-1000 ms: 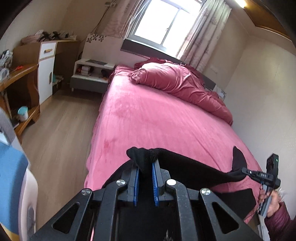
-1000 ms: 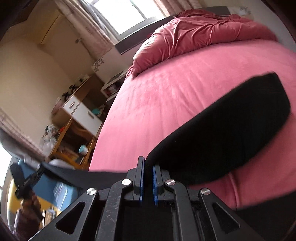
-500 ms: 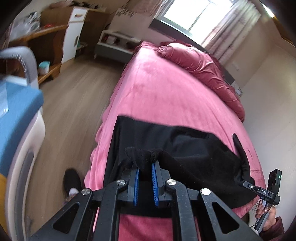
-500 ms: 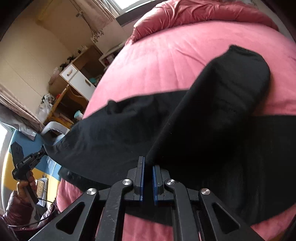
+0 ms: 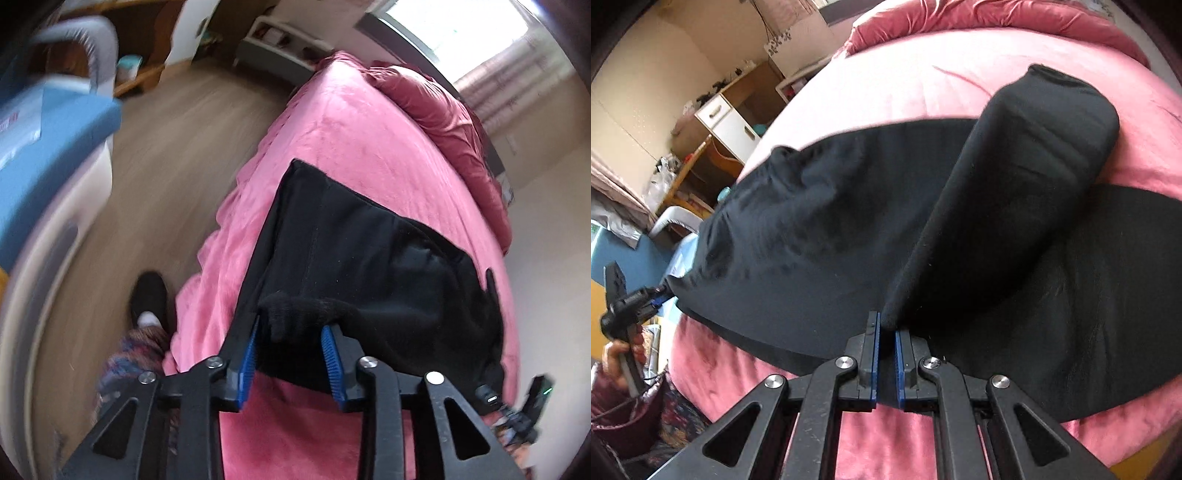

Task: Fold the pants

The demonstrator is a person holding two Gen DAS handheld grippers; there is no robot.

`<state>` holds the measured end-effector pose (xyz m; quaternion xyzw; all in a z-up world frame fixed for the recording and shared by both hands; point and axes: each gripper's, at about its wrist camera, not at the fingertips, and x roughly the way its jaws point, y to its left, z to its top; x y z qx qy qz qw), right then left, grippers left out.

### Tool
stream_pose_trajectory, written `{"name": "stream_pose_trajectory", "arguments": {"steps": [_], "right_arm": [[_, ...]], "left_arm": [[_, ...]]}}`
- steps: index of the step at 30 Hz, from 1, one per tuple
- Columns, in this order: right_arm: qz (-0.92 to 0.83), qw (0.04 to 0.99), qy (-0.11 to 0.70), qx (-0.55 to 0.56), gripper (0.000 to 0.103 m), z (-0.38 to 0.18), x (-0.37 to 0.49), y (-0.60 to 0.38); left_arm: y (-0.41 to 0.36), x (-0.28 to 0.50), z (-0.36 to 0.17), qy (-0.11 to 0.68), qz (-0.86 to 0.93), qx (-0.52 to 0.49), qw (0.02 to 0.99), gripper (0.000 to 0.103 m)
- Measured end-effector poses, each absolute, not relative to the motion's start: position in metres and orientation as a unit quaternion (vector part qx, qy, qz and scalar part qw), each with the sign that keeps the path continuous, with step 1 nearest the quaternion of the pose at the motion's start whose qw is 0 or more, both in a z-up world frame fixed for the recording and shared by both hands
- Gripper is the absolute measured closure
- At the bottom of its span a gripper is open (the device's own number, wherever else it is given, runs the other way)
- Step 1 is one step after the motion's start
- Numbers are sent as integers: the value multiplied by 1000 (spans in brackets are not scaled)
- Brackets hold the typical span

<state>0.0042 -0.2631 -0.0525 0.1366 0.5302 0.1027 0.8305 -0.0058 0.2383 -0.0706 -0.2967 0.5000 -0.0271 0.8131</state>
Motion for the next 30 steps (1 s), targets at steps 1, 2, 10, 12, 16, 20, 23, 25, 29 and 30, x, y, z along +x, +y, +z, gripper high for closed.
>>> {"name": "stream_pose_trajectory", "arguments": {"steps": [1, 2, 10, 12, 16, 20, 23, 25, 29, 30], "right_arm": [[102, 830, 531, 135, 96, -54, 4, -265], [102, 831, 531, 134, 96, -54, 5, -266], [111, 833, 528, 123, 96, -44, 0, -274], [110, 829, 535, 118, 96, -51, 0, -273], [108, 827, 544, 93, 96, -59, -2, -268], [110, 822, 549, 108, 93, -59, 0, -273], [127, 812, 558, 116, 88, -50, -3, -282], [137, 806, 569, 86, 74, -39, -7, -283], [181, 806, 564, 10, 69, -1, -14, -268], [192, 809, 555, -6, 69, 9, -10, -260]], "left_arm": [[243, -8, -71, 502, -25, -311, 807, 65], [246, -10, -72, 503, -24, -321, 802, 64], [275, -30, -63, 476, 8, -402, 782, 62], [274, -31, -62, 478, 14, -391, 787, 63], [257, -27, -61, 494, 0, -379, 782, 63], [242, -26, -64, 509, -10, -355, 784, 62], [235, -25, -67, 520, -5, -338, 785, 63], [233, -24, -66, 516, -3, -331, 791, 63], [232, -24, -63, 505, -9, -311, 805, 72], [230, -23, -63, 503, -10, -303, 809, 73]]}}
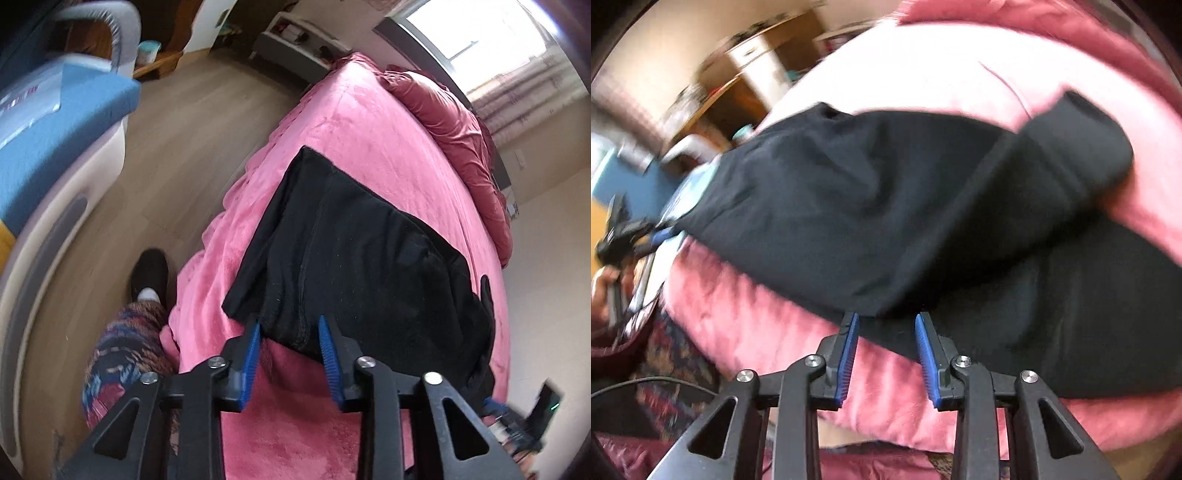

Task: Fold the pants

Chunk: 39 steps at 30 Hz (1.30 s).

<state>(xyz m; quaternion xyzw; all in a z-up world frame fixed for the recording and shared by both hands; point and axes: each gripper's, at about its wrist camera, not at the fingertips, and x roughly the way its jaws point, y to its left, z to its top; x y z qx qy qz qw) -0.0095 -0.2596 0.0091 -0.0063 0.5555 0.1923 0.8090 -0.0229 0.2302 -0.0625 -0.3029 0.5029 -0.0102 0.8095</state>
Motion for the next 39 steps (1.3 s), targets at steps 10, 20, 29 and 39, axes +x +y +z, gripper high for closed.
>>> {"name": "stream_pose_trajectory", "arguments": {"steps": [10, 20, 29, 39], "right_arm": [[337, 799, 486, -108, 60, 13, 96, -65], [337, 769, 489, -236, 43, -45, 175, 78], [310, 783, 490, -225, 103, -52, 201, 69], [246, 813, 481, -217, 103, -52, 219, 64]], "left_arm": [[221, -17, -59, 499, -18, -248, 830, 73], [208, -15, -53, 474, -17, -180, 862, 80], [205, -2, -49, 458, -16, -160, 874, 92], [216, -9, -47, 449, 0, -169, 877, 95]]}}
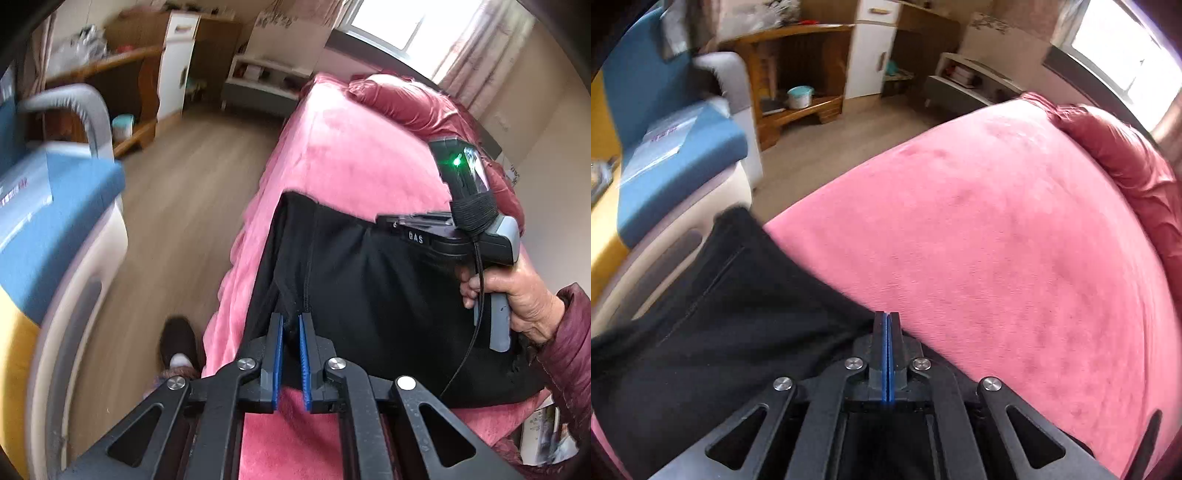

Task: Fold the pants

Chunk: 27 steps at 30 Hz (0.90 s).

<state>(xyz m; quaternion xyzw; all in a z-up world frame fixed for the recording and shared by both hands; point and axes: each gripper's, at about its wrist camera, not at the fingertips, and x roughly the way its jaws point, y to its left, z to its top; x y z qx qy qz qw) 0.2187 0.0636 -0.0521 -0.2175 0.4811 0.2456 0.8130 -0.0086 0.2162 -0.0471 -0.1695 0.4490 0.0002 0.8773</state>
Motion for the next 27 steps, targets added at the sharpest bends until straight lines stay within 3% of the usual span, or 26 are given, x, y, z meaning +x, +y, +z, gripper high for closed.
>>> {"name": "stream_pose_trajectory", "arguments": {"steps": [4, 7, 9, 11, 21, 24, 27], "right_arm": [[227, 820, 484, -205, 103, -43, 221, 39], [225, 827, 484, -177, 103, -34, 216, 22], [227, 833, 480, -153, 103, -27, 204, 6], [219, 838, 483, -129, 101, -26, 193, -9], [101, 862, 495, 39, 100, -7, 129, -181], [50, 867, 489, 77, 93, 2, 105, -238], [-5, 874, 477, 92, 73, 15, 87, -287]], "left_arm": [[212, 4, -77, 518, 21, -140, 844, 95], [214, 1, -85, 527, 28, -145, 837, 93], [217, 0, -81, 524, 31, -161, 836, 88], [223, -1, -73, 516, 48, -168, 839, 74], [188, 2, -9, 431, -4, -140, 891, 70], [148, 12, -12, 439, -69, -117, 888, 70], [105, 23, -23, 460, -122, -93, 875, 70]]}}
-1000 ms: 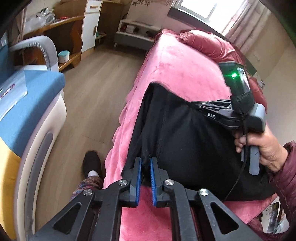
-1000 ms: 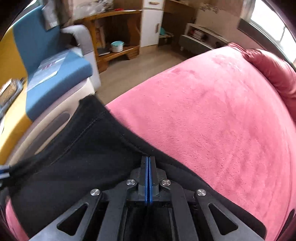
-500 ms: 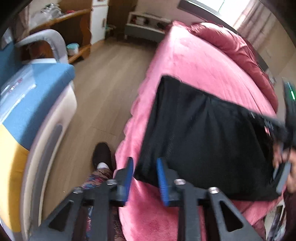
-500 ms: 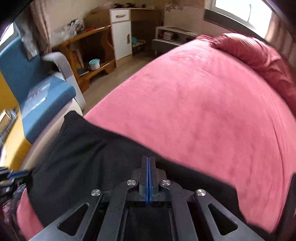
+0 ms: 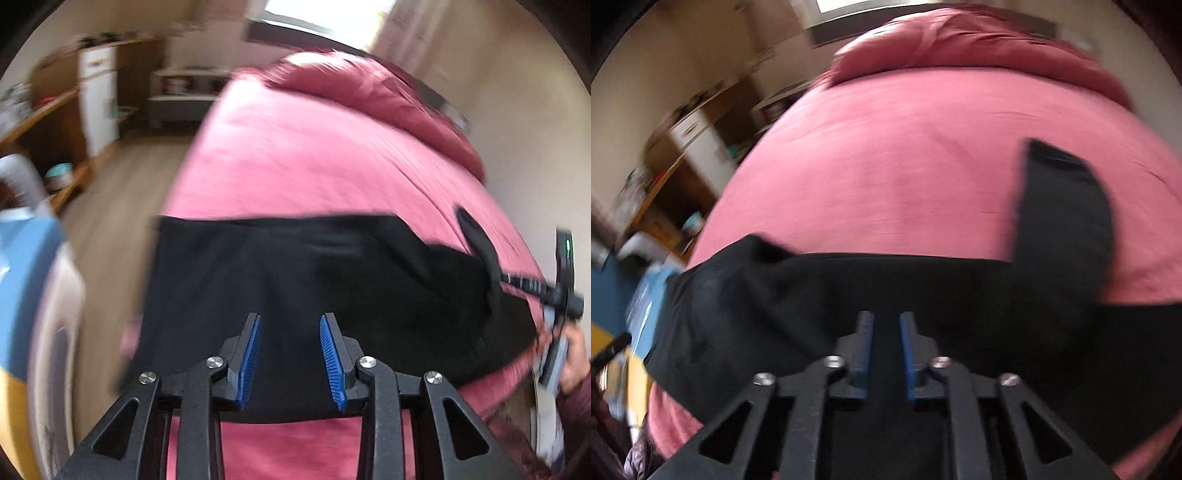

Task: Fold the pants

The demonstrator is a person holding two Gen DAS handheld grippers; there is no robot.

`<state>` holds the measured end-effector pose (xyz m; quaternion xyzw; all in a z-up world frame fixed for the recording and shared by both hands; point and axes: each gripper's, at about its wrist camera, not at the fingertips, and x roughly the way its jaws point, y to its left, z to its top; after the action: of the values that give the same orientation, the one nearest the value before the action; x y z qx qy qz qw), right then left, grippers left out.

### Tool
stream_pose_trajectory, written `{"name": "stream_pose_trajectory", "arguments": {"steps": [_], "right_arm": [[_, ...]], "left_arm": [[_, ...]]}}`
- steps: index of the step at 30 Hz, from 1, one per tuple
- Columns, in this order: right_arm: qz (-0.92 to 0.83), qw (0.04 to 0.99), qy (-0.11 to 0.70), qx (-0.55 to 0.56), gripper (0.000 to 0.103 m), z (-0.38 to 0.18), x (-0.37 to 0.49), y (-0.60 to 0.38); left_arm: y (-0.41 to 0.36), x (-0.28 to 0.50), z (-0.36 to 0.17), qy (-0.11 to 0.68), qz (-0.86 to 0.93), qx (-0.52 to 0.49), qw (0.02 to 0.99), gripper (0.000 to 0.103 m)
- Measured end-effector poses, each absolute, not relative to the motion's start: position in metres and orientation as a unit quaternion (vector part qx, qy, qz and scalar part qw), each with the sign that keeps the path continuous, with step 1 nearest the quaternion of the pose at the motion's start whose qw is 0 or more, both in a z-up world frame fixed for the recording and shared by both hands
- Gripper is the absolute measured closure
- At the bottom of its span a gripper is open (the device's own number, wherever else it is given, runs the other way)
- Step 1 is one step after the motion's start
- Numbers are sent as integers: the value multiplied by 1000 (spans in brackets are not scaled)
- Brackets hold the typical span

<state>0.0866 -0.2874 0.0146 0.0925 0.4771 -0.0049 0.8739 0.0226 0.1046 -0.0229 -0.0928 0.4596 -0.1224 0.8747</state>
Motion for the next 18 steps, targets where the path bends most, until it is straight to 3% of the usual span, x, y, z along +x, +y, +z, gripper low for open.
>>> {"name": "stream_pose_trajectory", "arguments": {"steps": [1, 8, 18], "right_arm": [[-13, 875, 474, 98, 69, 18, 85, -298], [-66, 875, 459, 141, 68, 33, 118, -355], [-141, 840, 499, 160, 54, -5, 238, -390]], "left_arm": [[88, 26, -28, 467, -147, -93, 867, 70], [21, 34, -43, 495, -218, -56, 839, 70], [-5, 45, -66, 514, -224, -37, 827, 69]]}}
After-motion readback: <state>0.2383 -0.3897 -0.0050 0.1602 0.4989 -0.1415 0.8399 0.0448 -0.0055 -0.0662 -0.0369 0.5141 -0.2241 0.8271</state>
